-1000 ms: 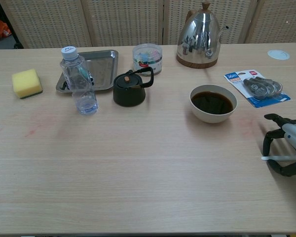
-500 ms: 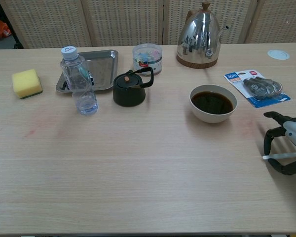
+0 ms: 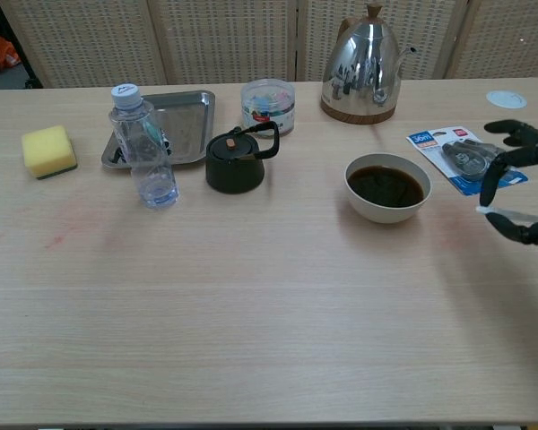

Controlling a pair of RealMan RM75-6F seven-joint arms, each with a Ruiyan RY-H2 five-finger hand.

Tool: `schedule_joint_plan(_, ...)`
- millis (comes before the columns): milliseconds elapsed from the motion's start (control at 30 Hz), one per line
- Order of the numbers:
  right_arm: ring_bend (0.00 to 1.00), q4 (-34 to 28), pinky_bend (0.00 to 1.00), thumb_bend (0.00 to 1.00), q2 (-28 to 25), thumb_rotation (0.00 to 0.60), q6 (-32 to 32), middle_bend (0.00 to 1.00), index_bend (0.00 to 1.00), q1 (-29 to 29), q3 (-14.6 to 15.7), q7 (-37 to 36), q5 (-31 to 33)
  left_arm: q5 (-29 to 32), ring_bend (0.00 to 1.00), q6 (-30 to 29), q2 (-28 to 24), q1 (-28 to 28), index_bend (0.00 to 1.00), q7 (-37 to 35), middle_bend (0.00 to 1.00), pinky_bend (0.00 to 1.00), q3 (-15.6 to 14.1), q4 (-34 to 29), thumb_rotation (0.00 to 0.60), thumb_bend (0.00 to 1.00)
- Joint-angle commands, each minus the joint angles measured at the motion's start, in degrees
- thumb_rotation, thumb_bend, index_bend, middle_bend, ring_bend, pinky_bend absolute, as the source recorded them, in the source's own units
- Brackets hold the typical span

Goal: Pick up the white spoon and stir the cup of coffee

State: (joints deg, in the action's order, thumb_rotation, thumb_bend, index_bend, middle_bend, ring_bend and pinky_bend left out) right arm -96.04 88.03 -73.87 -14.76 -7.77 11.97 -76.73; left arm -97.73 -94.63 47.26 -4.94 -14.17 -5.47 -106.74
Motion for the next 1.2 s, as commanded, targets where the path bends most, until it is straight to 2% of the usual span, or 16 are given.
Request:
schedule_joint_plan(33, 0.0, -5.51, 0.0, 0.47, -4.61, 0.6, 1.72, 0.0, 0.57, -1.99, -3.26, -5.02, -0.64, -0.12, 0.0, 0.0, 0.05, 0.01, 0.0, 0.1, 0.0, 0.0, -0.03, -0.07, 0.6, 0.0)
schedule_joint_plan(233, 0.0, -13.1, 0.0, 0.47, -9.64, 0.6, 6.46, 0.0, 0.57, -4.09, -7.06, -12.74, 3.38, -0.27, 0.0, -0.26, -0.02, -0.11, 0.0, -0.13, 0.0, 0.0, -0.11, -0.13, 0.6, 0.0)
schedule_joint_plan(367, 0.0, -19.26, 0.0, 0.47, -13.46, 0.6, 10.84, 0.0, 0.57, -6.64, -11.45, -18.55, 7.68, -0.41, 0.0, -0.64, -0.11, -0.26, 0.0, -0.59, 0.0, 0.0, -0.14, 0.0, 0.6, 0.0)
schedule_joint_plan(400, 0.0, -20.28, 0.0, 0.47, -14.23, 0.6, 12.44, 0.0, 0.57, -8.12, -13.05, -18.9, 9.77, -0.52, 0.0, -0.84, -0.19, -0.32, 0.0, -0.96, 0.0, 0.0, -0.16, 0.13, 0.6, 0.0)
schedule_joint_plan(533, 0.0, -21.33, 0.0, 0.48, -14.32, 0.6, 14.83, 0.0, 0.57, -11.96, -15.3, -16.9, 15.36, -0.6, 0.0, -1.08, -0.31, -0.34, 0.0, -1.71, 0.0, 0.0, -0.15, 0.45, 0.6, 0.0)
schedule_joint_plan(700, 0.0, -19.54, 0.0, 0.49, -11.36, 0.6, 16.36, 0.0, 0.57, -17.2, -17.33, -15.07, 23.15, -0.52, 0.0, -1.07, -0.44, -0.29, 0.0, -2.17, 0.0, 0.0, -0.14, 0.56, 0.6, 0.0)
schedule_joint_plan(867, 0.0, -16.11, 0.0, 0.5, -8.23, 0.6, 16.41, 0.0, 0.58, -20.56, -17.81, -13.97, 27.63, -0.55, 0.0, -1.43, -0.5, -0.37, 0.0, -2.77, 0.0, 0.0, -0.07, 0.81, 0.6, 0.0)
schedule_joint_plan(1033, 0.0, -12.25, 0.0, 0.52, -5.68, 0.6, 16.29, 0.0, 0.58, -22.32, -17.35, -14.02, 28.17, -0.58, 0.0, -1.73, -0.59, -0.45, 0.0, -3.44, 0.0, 0.0, -0.07, 1.11, 0.6, 0.0)
schedule_joint_plan(1200, 0.0, -6.89, 0.0, 0.52, -3.31, 0.6, 16.91, 0.0, 0.58, -22.7, -15.62, -15.8, 27.6, -0.08, 0.0, -1.26, -0.66, -0.19, 0.0, -3.76, 0.0, 0.0, 0.08, 1.36, 0.6, 0.0)
